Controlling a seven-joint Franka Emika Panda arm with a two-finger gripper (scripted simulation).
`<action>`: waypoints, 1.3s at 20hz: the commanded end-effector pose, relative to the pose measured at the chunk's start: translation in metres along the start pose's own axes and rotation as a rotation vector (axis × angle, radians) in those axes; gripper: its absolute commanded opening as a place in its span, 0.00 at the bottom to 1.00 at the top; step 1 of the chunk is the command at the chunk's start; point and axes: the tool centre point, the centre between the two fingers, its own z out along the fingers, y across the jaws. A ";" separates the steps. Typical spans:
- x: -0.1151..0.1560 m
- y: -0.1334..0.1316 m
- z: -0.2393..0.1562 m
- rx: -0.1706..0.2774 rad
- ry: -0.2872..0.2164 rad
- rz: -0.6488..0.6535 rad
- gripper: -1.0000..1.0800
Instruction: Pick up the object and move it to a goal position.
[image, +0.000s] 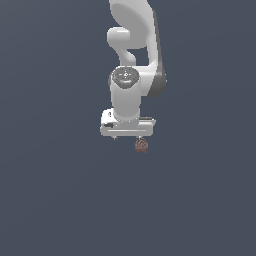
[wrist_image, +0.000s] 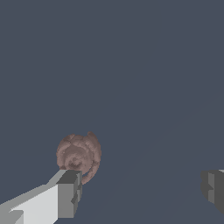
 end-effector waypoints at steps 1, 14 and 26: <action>0.000 0.000 0.000 0.000 0.000 0.000 0.96; 0.006 -0.006 -0.002 0.018 0.004 -0.026 0.96; -0.013 -0.050 0.039 -0.003 0.020 -0.103 0.96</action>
